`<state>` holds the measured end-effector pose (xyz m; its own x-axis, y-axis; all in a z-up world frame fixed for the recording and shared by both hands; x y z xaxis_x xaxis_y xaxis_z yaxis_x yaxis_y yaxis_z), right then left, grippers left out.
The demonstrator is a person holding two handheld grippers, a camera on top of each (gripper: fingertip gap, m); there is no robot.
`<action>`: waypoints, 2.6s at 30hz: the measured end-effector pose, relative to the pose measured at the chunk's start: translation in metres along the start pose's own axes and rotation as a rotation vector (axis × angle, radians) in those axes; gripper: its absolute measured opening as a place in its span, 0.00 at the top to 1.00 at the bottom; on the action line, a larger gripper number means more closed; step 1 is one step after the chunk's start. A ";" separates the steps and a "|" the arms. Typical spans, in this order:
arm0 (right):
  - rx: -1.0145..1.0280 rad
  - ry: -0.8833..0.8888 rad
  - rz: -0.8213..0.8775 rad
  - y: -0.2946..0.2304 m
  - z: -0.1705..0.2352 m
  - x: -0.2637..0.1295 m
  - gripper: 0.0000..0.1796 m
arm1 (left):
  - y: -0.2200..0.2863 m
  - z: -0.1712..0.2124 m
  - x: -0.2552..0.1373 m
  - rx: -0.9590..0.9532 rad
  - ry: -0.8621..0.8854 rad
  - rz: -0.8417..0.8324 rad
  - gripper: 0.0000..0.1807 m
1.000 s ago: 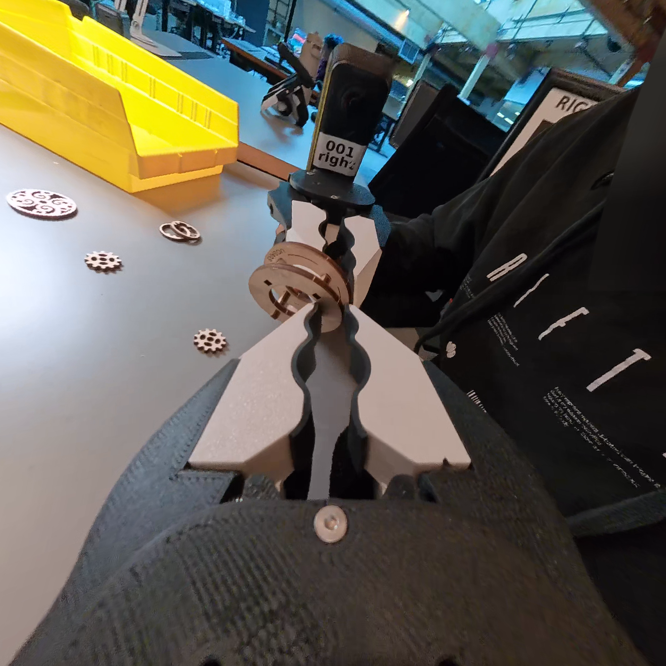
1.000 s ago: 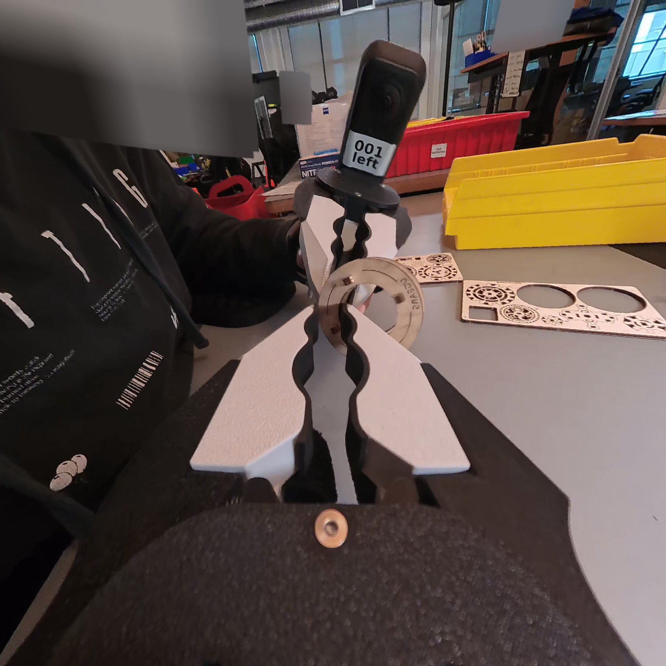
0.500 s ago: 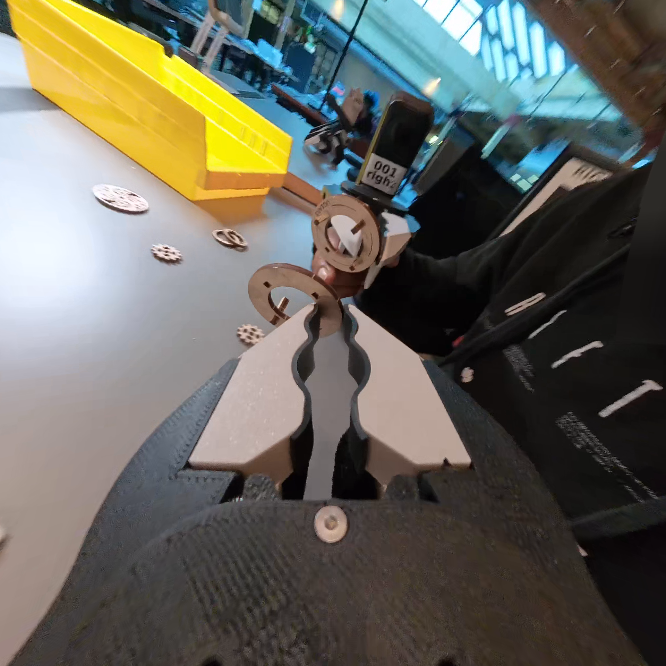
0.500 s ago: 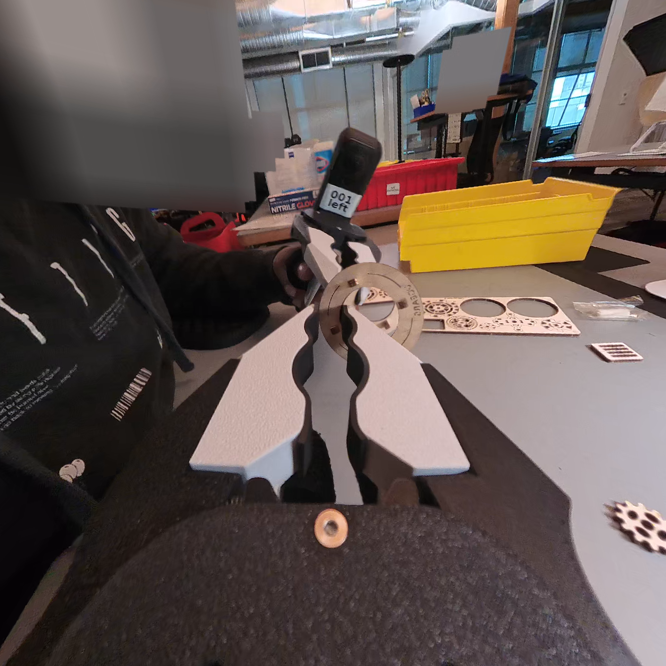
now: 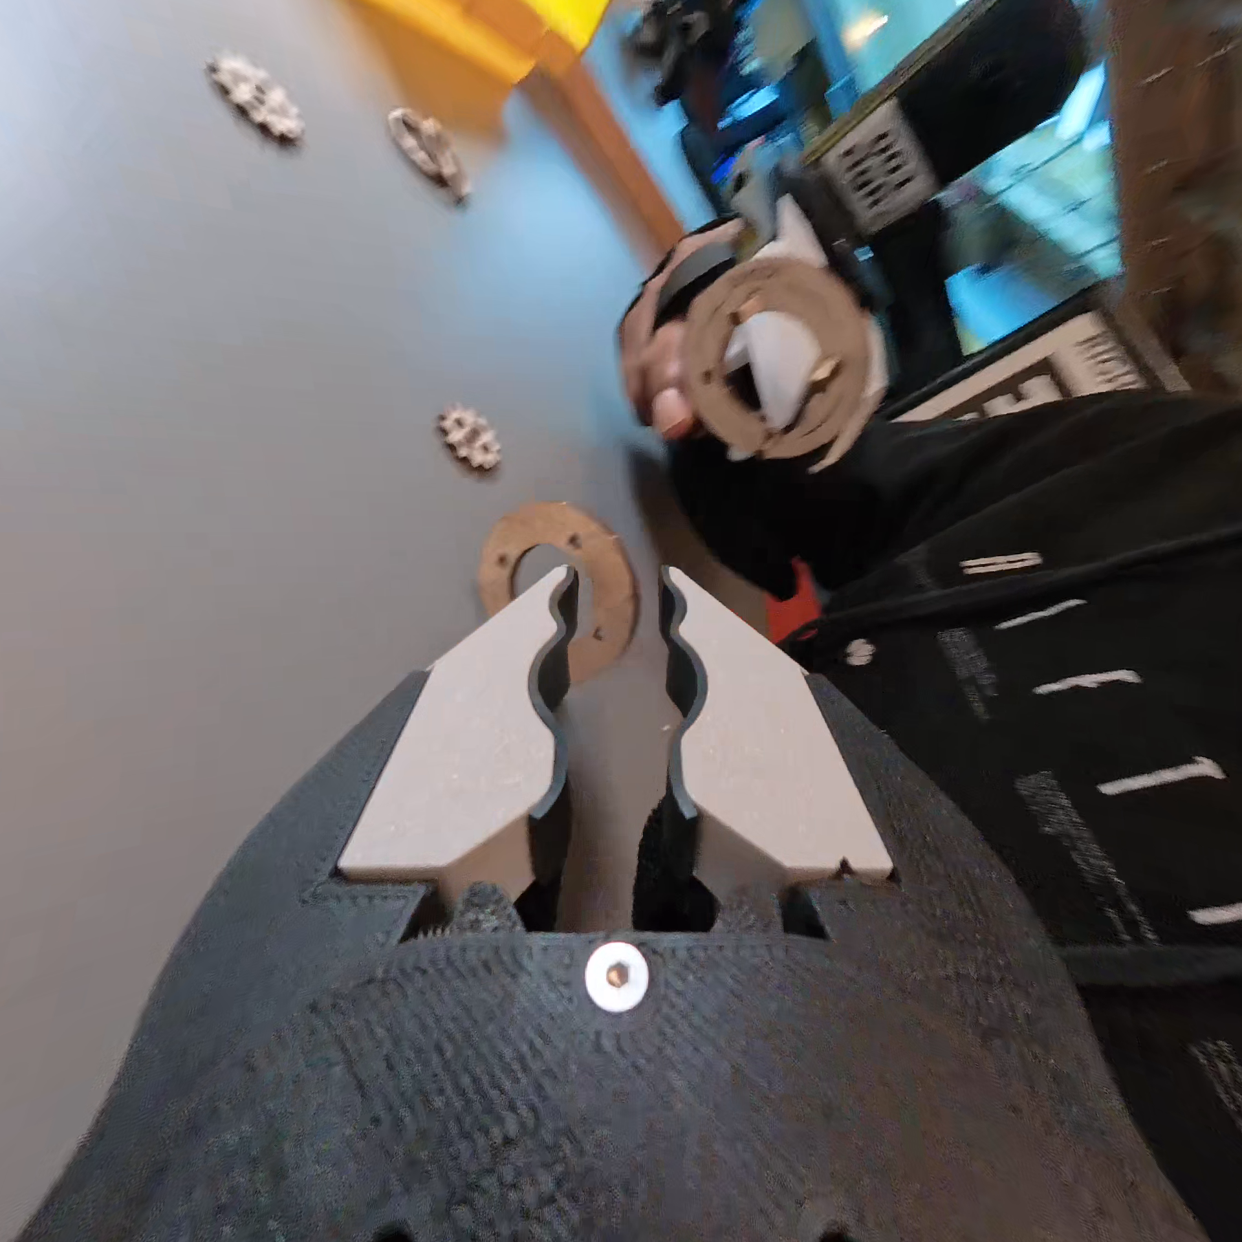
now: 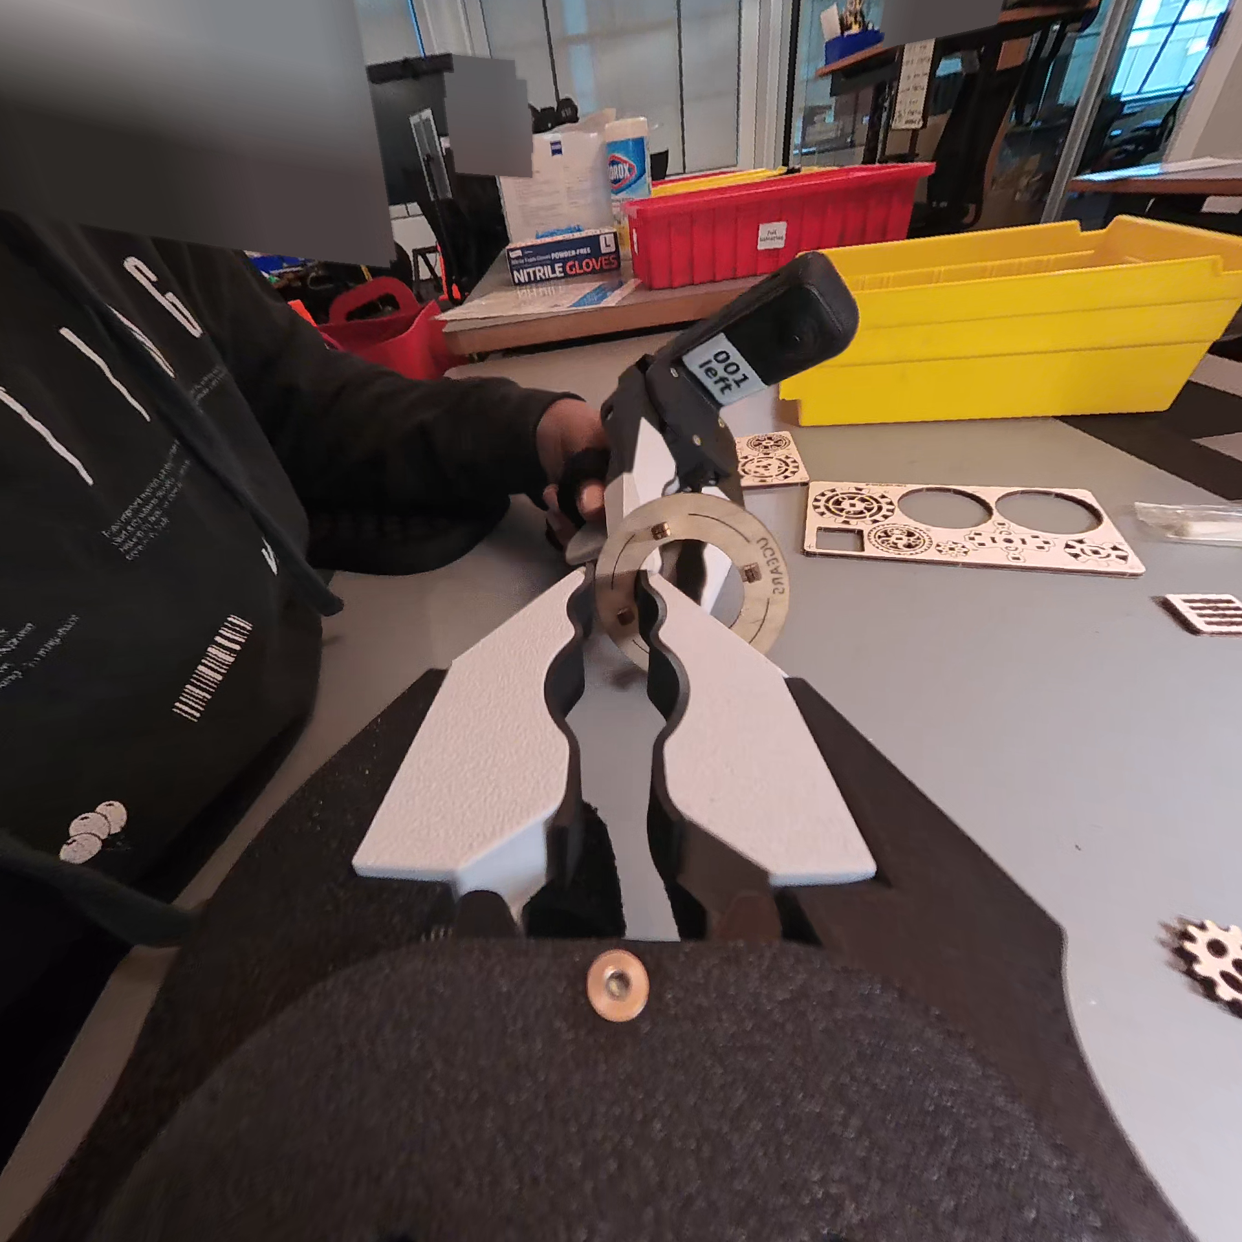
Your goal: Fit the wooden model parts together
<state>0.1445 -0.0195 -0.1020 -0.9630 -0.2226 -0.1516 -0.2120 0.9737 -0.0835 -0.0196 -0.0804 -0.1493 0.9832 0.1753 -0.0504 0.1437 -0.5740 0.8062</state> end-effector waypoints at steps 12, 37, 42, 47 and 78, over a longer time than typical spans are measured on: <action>0.029 -0.071 0.045 0.008 0.008 0.005 0.94 | 0.006 -0.007 -0.035 0.153 -0.111 -0.396 0.81; -0.120 -0.033 -0.079 -0.025 0.010 0.023 0.94 | 0.049 -0.011 0.004 0.270 0.054 0.170 0.86; -0.075 -0.006 -0.098 -0.024 0.008 0.022 0.94 | 0.053 -0.007 0.005 0.316 0.030 0.133 0.92; -0.007 -0.003 -0.148 -0.022 0.006 0.019 0.94 | 0.054 -0.011 -0.007 0.370 0.058 0.093 0.92; 0.174 0.133 -0.199 -0.014 -0.023 0.005 0.79 | 0.083 -0.014 0.023 0.772 0.032 -0.160 1.00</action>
<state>0.1390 -0.0329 -0.0794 -0.9211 -0.3891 0.0146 -0.3785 0.8860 -0.2677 0.0136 -0.1128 -0.0753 0.9418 0.3192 -0.1049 0.3324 -0.9308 0.1522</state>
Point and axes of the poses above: each gripper's, where its closed fingertips meet, x out along the fingers, z out of its underside, y = z × x across the jaws, the point moved 8 cm from there along -x, back along the fingers, and after that the axes turned 14 degrees about z, right-handed, at the moved point
